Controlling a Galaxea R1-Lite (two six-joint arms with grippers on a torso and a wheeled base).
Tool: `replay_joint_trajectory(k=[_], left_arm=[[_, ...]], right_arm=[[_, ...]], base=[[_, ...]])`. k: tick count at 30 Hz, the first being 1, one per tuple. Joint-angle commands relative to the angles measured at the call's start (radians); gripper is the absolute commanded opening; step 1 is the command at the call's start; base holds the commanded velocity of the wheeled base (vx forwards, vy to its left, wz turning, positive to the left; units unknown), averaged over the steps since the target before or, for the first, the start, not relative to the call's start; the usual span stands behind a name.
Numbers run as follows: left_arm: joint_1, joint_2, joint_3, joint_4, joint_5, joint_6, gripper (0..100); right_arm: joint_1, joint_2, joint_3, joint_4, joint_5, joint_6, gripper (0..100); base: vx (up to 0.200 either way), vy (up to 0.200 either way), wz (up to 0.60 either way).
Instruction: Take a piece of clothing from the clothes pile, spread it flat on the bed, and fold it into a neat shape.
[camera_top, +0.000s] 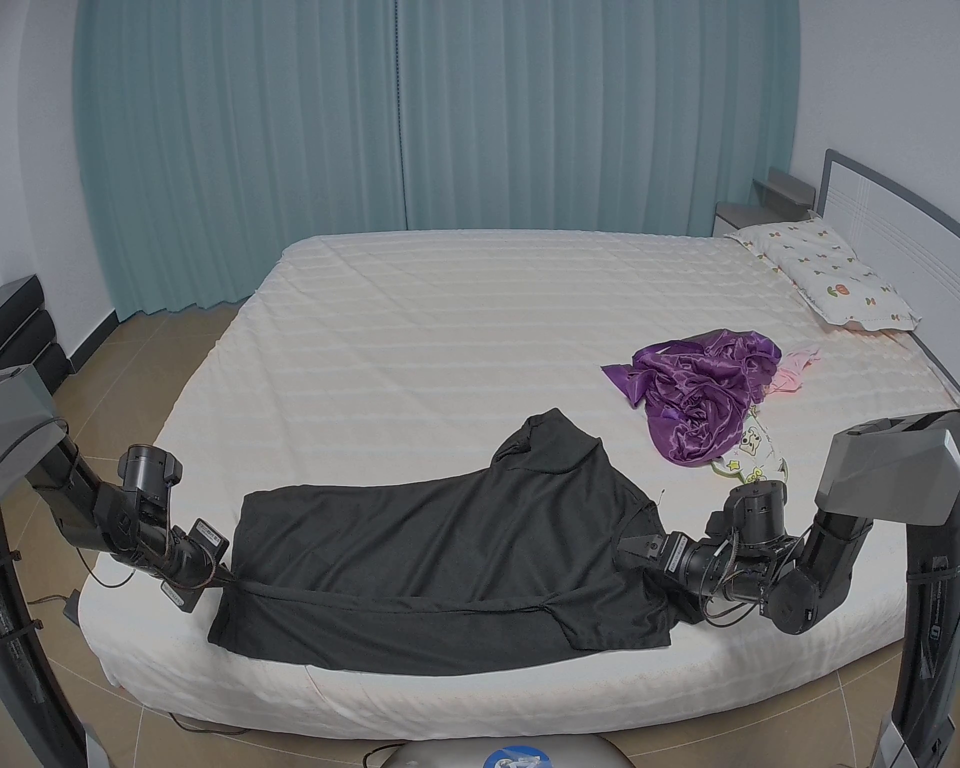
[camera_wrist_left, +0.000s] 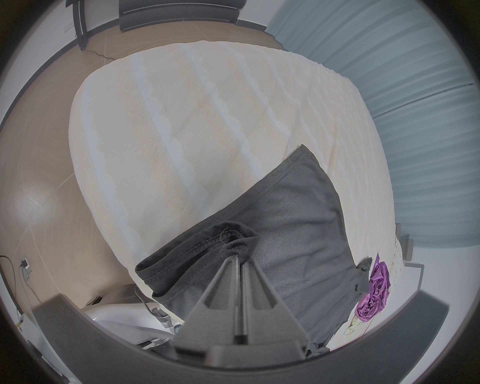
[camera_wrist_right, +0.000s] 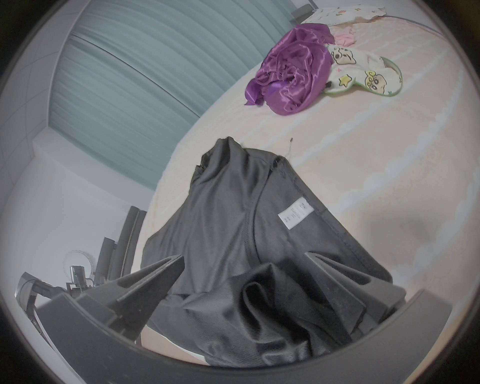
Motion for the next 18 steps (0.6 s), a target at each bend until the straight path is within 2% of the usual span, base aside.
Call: replay_joint_trajectory(k=[1, 4, 5, 18], left_arm=[[0.000, 0.004, -0.003, 0.000, 0.000, 0.000, 0], [0.000, 0.004, -0.003, 0.000, 0.000, 0.000, 0], [0.000, 0.004, -0.003, 0.000, 0.000, 0.000, 0], [0.002, 0.005, -0.004, 0.000, 0.000, 0.000, 0]], right_arm=[[0.013, 0.027, -0.025, 0.009, 0.000, -0.019, 100], [0.013, 0.016, -0.013, 0.002, -0.003, -0.036, 100], [0.013, 0.004, -0.009, 0.001, -0.003, -0.036, 0], [-0.006, 0.008, -0.002, 0.013, 0.001, -0.070, 0]], base=[[0.000, 0.000, 0.00], [0.000, 0.000, 0.00], [0.000, 0.000, 0.00], [0.000, 0.000, 0.00]])
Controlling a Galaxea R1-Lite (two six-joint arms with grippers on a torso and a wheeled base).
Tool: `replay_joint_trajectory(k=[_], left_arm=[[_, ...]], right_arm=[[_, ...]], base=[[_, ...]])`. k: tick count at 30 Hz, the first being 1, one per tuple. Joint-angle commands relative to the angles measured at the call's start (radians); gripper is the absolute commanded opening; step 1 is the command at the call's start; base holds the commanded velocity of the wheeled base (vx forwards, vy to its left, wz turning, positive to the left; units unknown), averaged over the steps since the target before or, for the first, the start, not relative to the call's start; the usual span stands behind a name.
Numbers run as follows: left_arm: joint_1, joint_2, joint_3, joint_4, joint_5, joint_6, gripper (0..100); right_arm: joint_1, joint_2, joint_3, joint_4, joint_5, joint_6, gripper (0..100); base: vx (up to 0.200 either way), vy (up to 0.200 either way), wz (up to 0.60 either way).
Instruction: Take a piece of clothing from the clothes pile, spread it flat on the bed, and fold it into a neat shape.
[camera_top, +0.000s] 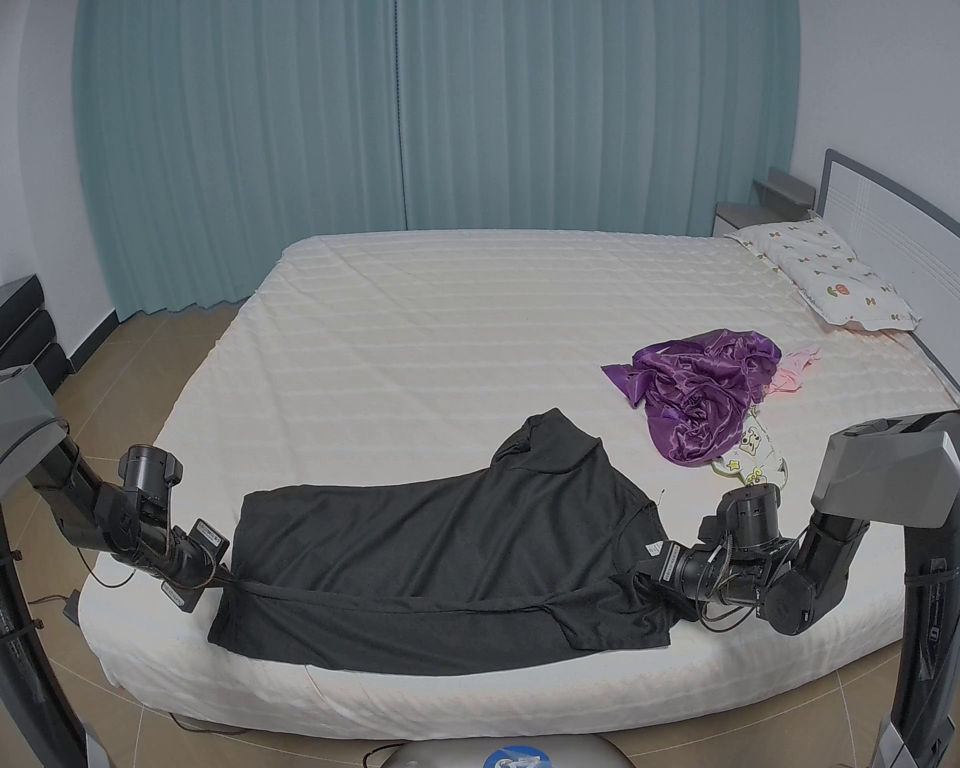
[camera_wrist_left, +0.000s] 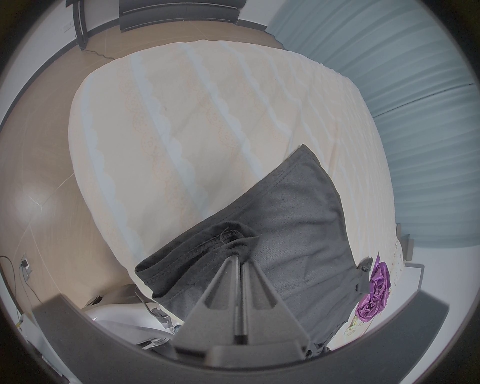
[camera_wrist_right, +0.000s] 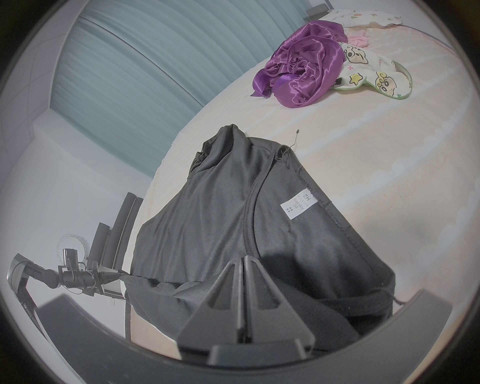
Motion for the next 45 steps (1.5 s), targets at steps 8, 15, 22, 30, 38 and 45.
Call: replay_joint_trajectory(k=[8, 15, 22, 30, 38, 45], left_arm=[[0.001, 0.001, -0.002, 0.001, 0.000, -0.002, 0], [0.001, 0.001, 0.001, 0.001, 0.001, 0.001, 0], [0.001, 0.003, 0.002, 0.001, 0.001, 0.004, 0], [-0.001, 0.003, -0.002, 0.001, 0.001, 0.004, 0], [-0.004, 0.003, 0.002, 0.002, 0.003, 0.007, 0], [-0.004, 0.009, -0.004, 0.002, 0.003, 0.012, 0]], right_arm=[[-0.089, 0.000, -0.014, -0.009, 0.002, 0.000, 0], [-0.122, 0.016, -0.046, -0.014, 0.008, 0.012, 0], [-0.111, 0.068, -0.069, -0.016, 0.009, 0.012, 0], [-0.117, 0.059, -0.065, -0.034, 0.009, 0.015, 0], [-0.119, 0.053, -0.042, -0.063, 0.006, 0.069, 0], [-0.116, 0.020, -0.012, -0.063, 0.008, 0.074, 0]], base=[[0.000, 0.000, 0.00], [0.000, 0.000, 0.00], [0.000, 0.000, 0.00], [0.000, 0.000, 0.00], [0.000, 0.000, 0.00], [0.000, 0.000, 0.00]])
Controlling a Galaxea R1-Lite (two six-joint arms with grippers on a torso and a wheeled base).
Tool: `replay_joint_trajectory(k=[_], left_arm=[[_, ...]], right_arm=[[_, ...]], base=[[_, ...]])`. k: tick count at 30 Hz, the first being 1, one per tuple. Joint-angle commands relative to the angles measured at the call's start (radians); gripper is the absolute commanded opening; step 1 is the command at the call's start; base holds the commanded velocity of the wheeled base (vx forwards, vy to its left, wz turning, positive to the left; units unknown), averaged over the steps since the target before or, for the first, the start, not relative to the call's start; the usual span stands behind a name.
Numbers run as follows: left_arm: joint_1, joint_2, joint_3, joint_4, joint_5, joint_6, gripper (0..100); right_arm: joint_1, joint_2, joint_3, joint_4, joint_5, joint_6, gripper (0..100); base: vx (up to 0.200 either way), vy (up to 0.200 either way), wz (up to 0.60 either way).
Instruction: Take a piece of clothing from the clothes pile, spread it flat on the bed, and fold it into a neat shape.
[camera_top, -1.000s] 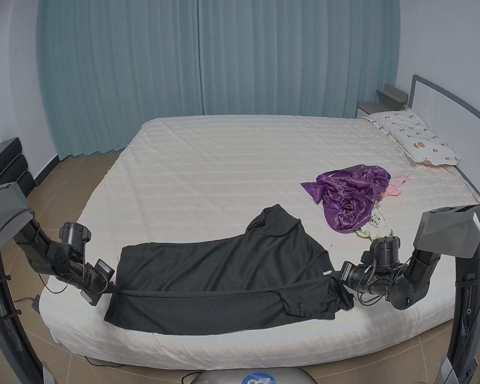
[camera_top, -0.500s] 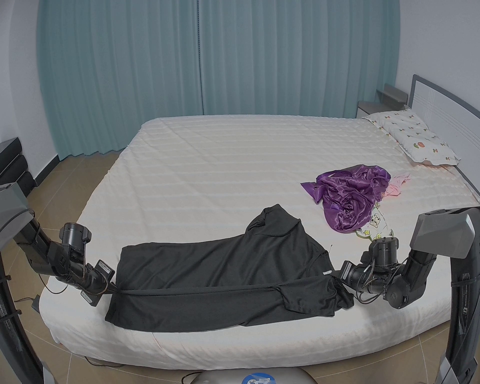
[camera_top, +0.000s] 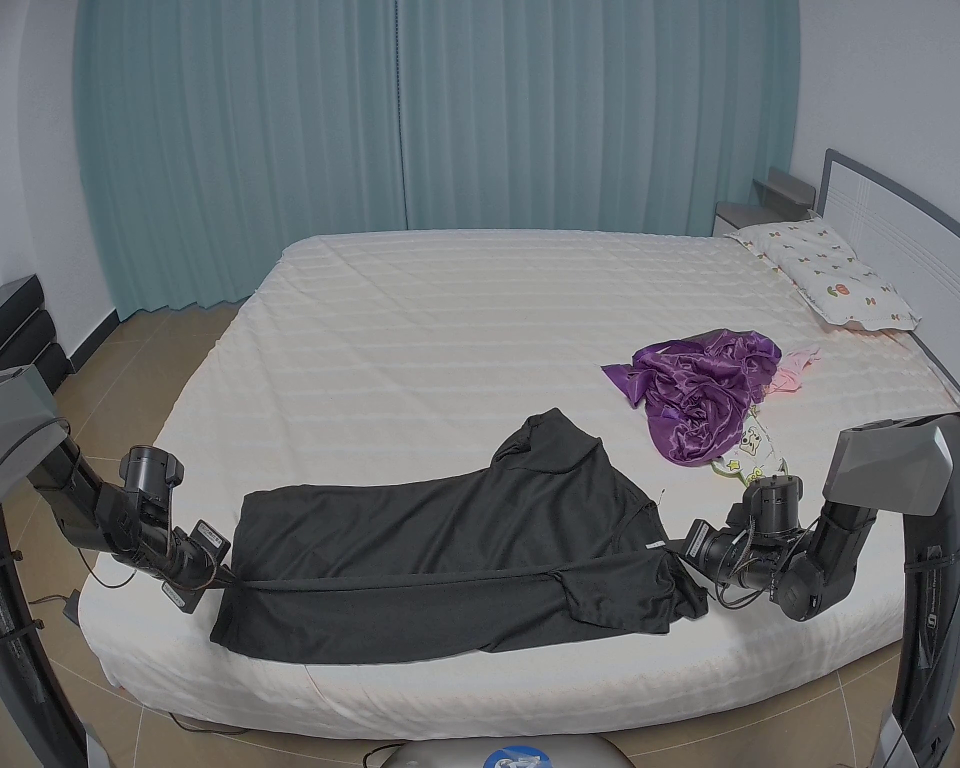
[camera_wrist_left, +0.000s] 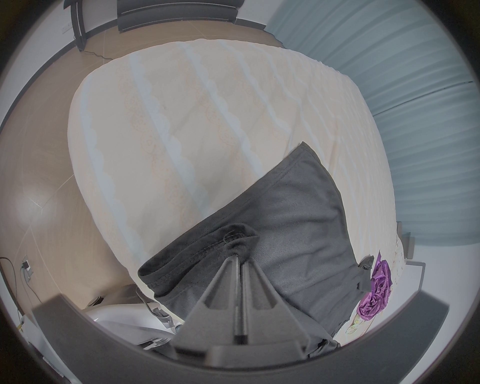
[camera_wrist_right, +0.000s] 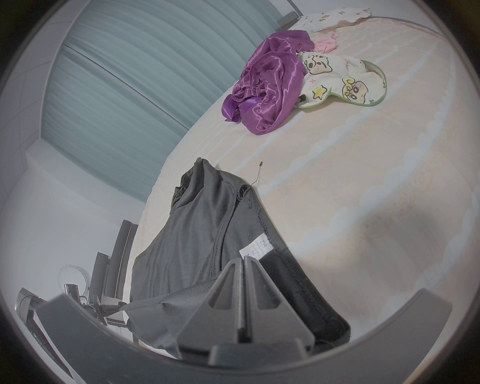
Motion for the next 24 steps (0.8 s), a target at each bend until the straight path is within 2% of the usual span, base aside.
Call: replay_joint_trajectory(k=[1, 2, 6, 10, 12, 15, 24], left_arm=[[0.000, 0.007, -0.005, 0.000, 0.000, 0.005, 0], [0.000, 0.010, -0.005, 0.000, 0.000, 0.011, 0], [0.000, 0.010, -0.005, 0.000, 0.000, 0.012, 0], [0.000, 0.010, -0.003, -0.002, 0.000, 0.012, 0], [0.000, 0.009, -0.002, -0.002, 0.000, 0.011, 0], [0.000, 0.007, -0.002, -0.002, -0.001, 0.011, 0], [0.002, 0.003, 0.004, -0.002, -0.023, 0.011, 0]], right_arm=[[0.004, -0.022, 0.015, 0.000, 0.001, 0.002, 0], [0.005, -0.017, 0.010, -0.002, -0.002, 0.002, 100], [0.002, -0.025, 0.028, -0.040, -0.005, 0.008, 100], [-0.006, -0.048, 0.082, -0.114, -0.007, 0.066, 100], [-0.030, -0.083, 0.116, -0.141, 0.015, 0.115, 100], [-0.021, -0.104, 0.136, -0.143, 0.041, 0.126, 100], [0.005, -0.098, 0.151, -0.151, 0.042, 0.144, 100]], base=[[0.000, 0.000, 0.00], [0.000, 0.000, 0.00], [0.000, 0.000, 0.00], [0.000, 0.000, 0.00], [0.000, 0.000, 0.00], [0.000, 0.000, 0.00], [0.000, 0.000, 0.00]])
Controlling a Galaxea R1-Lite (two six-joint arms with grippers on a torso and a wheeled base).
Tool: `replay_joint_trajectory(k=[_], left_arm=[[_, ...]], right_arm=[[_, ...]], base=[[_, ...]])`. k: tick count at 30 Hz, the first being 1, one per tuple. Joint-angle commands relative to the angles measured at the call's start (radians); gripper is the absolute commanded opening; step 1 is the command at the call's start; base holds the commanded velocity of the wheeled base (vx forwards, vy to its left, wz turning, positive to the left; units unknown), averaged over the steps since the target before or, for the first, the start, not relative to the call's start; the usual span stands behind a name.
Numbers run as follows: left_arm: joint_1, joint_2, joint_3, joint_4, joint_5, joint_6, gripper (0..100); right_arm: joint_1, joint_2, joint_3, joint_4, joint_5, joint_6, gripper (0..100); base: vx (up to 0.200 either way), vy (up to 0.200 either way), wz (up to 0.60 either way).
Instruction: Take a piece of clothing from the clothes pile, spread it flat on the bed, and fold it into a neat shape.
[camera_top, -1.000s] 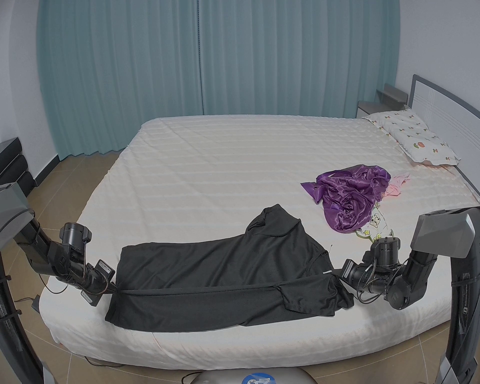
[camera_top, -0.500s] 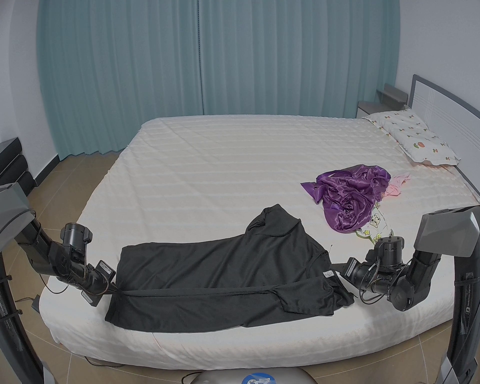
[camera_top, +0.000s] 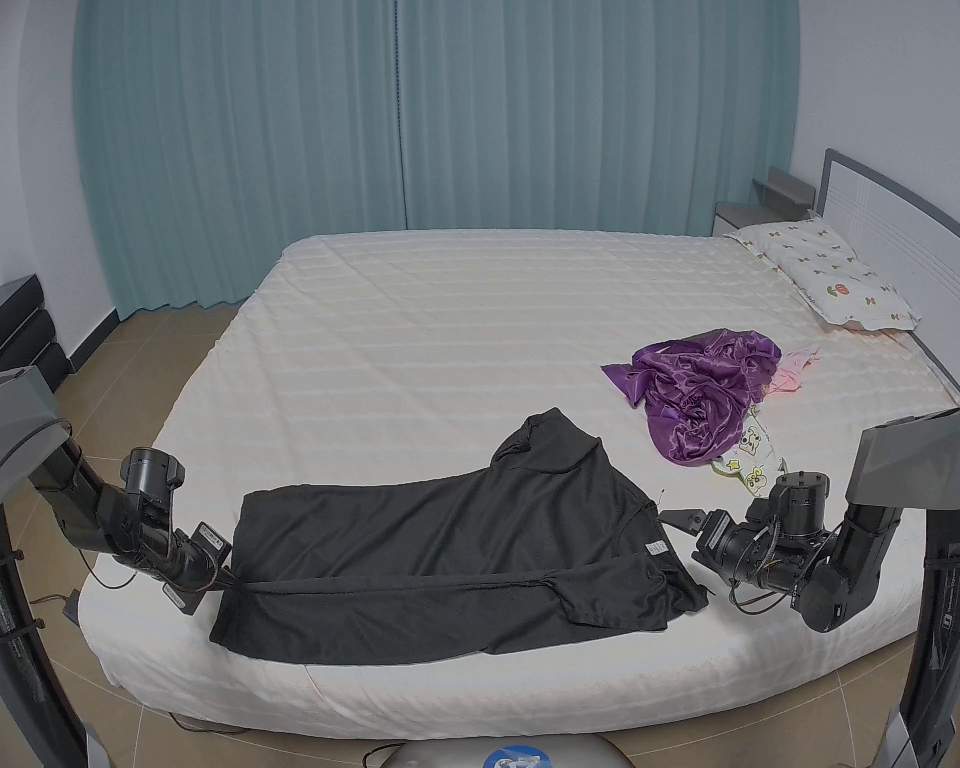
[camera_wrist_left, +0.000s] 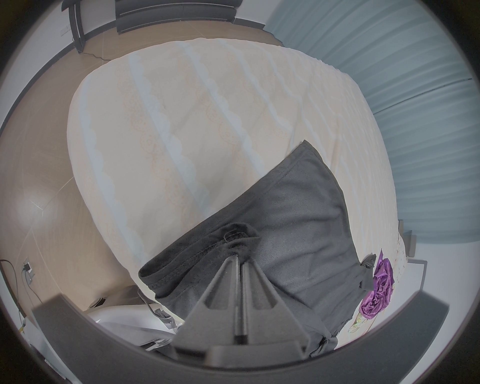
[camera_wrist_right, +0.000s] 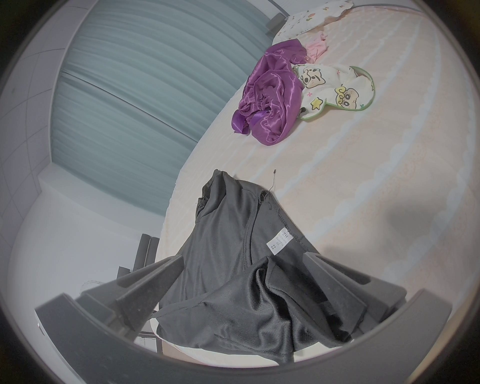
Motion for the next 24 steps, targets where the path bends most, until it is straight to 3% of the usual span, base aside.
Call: replay_joint_trajectory(k=[1, 17, 24], left_arm=[[0.002, -0.003, 0.000, 0.001, -0.013, -0.002, 0], [0.002, -0.041, 0.012, 0.009, -0.013, 0.005, 0], [0.003, -0.031, 0.041, 0.007, -0.016, 0.084, 0]], right_arm=[[0.007, -0.008, 0.008, -0.002, 0.000, 0.015, 100], [0.016, -0.008, 0.028, -0.004, 0.000, 0.035, 100], [0.019, -0.007, 0.034, -0.004, -0.001, 0.035, 100]], base=[[0.000, 0.000, 0.00], [0.000, 0.000, 0.00], [0.000, 0.000, 0.00]])
